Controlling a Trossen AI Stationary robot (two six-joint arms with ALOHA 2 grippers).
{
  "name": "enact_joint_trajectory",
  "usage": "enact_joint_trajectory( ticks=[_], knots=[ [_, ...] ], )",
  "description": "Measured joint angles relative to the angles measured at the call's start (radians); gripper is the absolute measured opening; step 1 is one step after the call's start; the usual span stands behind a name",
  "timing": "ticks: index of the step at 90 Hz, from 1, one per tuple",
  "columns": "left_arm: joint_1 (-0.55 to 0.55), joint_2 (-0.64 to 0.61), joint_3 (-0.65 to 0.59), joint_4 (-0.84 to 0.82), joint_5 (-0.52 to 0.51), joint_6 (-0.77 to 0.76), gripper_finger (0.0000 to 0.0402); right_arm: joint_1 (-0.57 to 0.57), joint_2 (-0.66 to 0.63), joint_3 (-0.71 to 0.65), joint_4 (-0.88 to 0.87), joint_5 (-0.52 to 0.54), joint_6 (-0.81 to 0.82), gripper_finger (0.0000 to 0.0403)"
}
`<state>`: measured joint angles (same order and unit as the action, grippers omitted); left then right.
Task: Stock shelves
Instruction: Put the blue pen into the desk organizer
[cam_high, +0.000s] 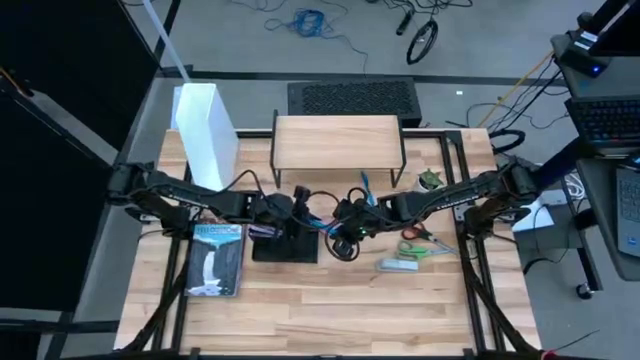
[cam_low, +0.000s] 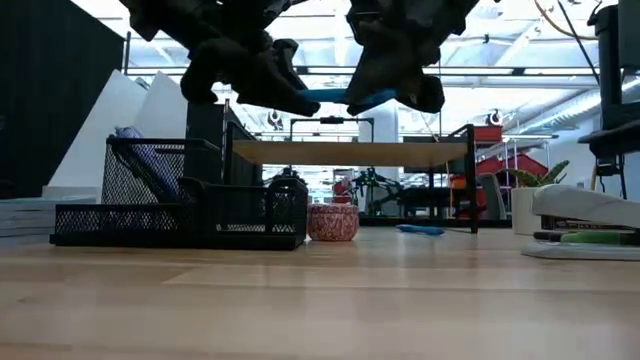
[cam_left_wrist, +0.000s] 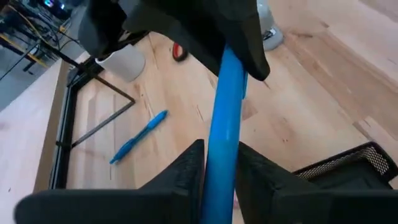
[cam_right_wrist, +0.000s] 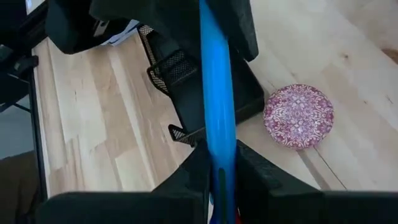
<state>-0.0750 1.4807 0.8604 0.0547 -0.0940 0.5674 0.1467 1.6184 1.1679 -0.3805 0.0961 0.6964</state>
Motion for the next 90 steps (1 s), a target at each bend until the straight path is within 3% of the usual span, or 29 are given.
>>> enact_joint_trajectory(
  ticks=[31,63,82,90],
  knots=[
    [0.000,0.000,0.000,-0.020,0.008,-0.008,0.0020,0.006,0.000,0.000,0.008,0.008,-0.034,0.0042],
    [0.000,-0.073,0.000,-0.074,-0.011,-0.119,0.0020,0.008,-0.094,0.000,-0.058,0.020,-0.103,0.0146],
    [0.002,-0.249,0.001,-0.128,-0.023,-0.194,0.0020,0.074,-0.132,0.000,-0.071,0.269,-0.254,0.0162],
    [0.003,-0.323,0.001,-0.125,-0.019,-0.219,0.0020,0.096,-0.124,-0.019,0.046,0.350,-0.343,0.0160]
  ],
)
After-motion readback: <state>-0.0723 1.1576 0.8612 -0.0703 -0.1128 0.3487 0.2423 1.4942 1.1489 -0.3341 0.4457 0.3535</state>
